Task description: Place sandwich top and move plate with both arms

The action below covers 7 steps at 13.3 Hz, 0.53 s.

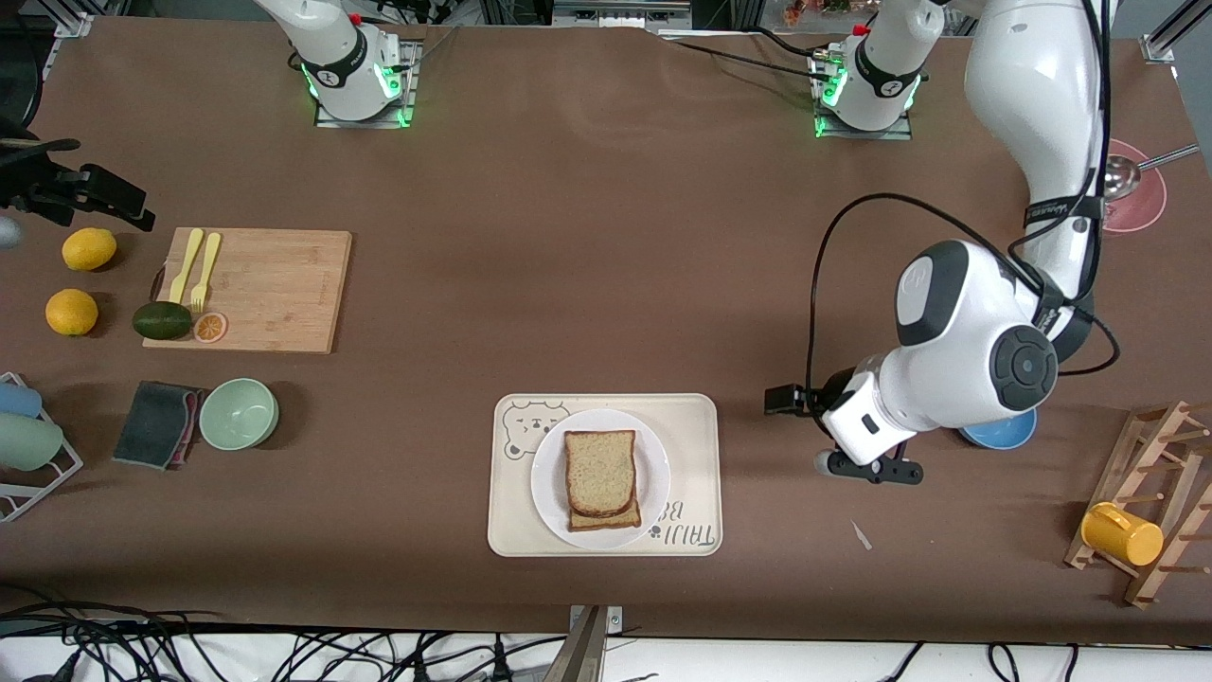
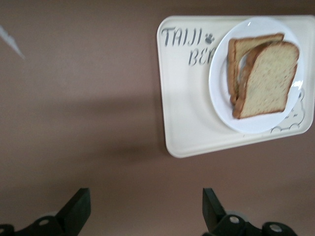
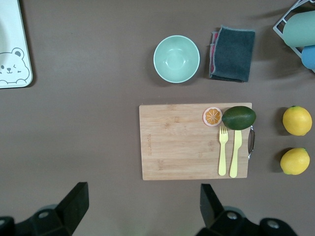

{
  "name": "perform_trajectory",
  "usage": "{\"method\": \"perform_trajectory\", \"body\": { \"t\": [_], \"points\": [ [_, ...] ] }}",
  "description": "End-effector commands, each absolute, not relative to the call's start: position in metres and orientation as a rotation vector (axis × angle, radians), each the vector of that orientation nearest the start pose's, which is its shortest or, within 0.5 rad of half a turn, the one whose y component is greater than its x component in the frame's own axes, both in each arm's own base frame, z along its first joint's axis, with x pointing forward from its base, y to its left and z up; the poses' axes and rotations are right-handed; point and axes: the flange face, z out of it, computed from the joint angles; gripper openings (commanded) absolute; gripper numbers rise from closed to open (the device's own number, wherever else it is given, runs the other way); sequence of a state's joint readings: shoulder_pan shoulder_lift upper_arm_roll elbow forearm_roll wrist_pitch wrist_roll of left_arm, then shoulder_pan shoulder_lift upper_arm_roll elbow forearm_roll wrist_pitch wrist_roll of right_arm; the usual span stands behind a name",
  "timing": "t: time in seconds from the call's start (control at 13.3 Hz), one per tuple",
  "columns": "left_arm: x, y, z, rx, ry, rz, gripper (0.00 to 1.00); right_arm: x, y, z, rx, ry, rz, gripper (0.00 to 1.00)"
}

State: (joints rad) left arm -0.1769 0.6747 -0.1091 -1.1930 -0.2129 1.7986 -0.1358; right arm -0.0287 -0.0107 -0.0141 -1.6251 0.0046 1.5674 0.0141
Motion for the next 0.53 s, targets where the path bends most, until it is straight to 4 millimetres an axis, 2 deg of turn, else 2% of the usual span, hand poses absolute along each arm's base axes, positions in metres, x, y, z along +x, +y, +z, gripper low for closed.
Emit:
{"method": "perform_trajectory", "body": {
  "t": [0.0, 0.08, 0.23, 0.38, 0.45],
  "points": [
    [0.692, -0.190, 0.408, -3.336, 0.082, 0.233, 1.00, 0.549, -0.021, 0.610, -3.117, 0.098, 0.076, 1.00],
    [0.689, -0.184, 0.408, -3.295, 0.092, 0.257, 1.00, 0.549, -0.021, 0.610, -3.117, 0.098, 0.076, 1.00],
    [0.683, -0.174, 0.432, -3.163, 0.155, 0.178, 1.00, 0.549, -0.021, 0.610, -3.117, 0.098, 0.076, 1.00],
    [0.666, -0.169, 0.473, -3.164, 0.159, 0.116, 1.00, 0.549, -0.021, 0.610, -3.117, 0.098, 0.076, 1.00],
    [0.657, -0.159, 0.496, -3.165, 0.147, 0.081, 1.00, 0.549, -0.021, 0.610, -3.117, 0.098, 0.076, 1.00]
  ]
}}
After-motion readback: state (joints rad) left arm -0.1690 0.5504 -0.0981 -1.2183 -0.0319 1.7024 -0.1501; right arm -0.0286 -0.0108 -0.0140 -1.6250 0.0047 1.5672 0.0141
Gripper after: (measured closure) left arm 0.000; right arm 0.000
